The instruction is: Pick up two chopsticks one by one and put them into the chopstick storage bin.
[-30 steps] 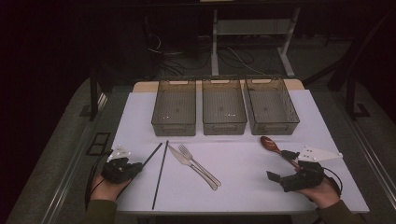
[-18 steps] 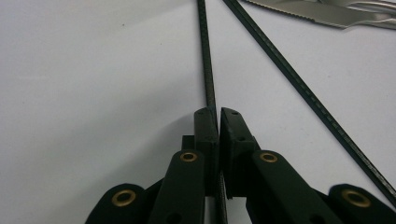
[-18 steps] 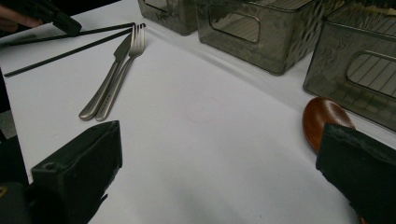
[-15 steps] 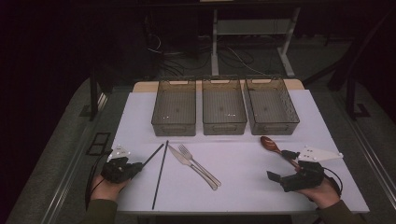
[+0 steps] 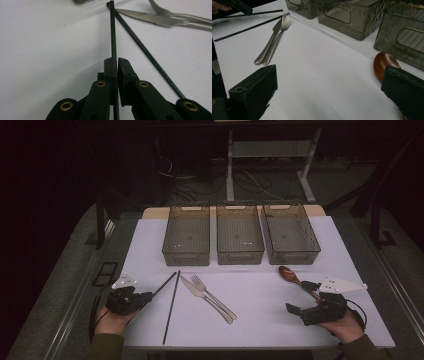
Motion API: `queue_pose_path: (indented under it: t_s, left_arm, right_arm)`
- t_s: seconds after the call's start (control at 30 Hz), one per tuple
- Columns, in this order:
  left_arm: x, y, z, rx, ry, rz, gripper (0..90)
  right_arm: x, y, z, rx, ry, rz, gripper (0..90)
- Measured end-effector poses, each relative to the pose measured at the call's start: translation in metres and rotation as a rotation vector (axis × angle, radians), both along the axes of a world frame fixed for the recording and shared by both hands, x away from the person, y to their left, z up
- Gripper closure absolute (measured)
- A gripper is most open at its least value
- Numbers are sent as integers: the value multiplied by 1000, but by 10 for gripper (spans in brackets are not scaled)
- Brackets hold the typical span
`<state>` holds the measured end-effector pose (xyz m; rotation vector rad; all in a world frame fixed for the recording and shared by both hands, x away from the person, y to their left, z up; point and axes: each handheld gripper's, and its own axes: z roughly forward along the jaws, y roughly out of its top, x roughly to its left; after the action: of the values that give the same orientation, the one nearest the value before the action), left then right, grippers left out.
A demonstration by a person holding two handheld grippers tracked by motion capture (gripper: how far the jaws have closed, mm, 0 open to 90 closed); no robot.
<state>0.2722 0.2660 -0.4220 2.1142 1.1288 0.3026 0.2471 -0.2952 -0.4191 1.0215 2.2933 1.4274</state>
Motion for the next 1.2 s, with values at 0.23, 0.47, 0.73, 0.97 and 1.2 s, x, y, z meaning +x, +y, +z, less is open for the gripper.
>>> queue_pose_path:
  t_s: [0.23,0.47,0.73,0.97,1.2]
  left_arm:
    - [-3,0,13,-28,-6,-14,858]
    - [-2,-3,26,-60,-25,-25,858]
    - [5,-11,38,-108,-40,-36,858]
    - [13,-18,52,-134,-70,-47,858]
    - [32,-32,73,-149,-112,-52,857]
  right_arm:
    - [0,0,0,0,-4,3,7]
    - [1,-1,-2,5,1,6,7]
    - [5,-3,-9,19,34,13,7]
    - [10,0,-14,1,43,28,7]
    - [12,-1,-14,5,47,25,7]
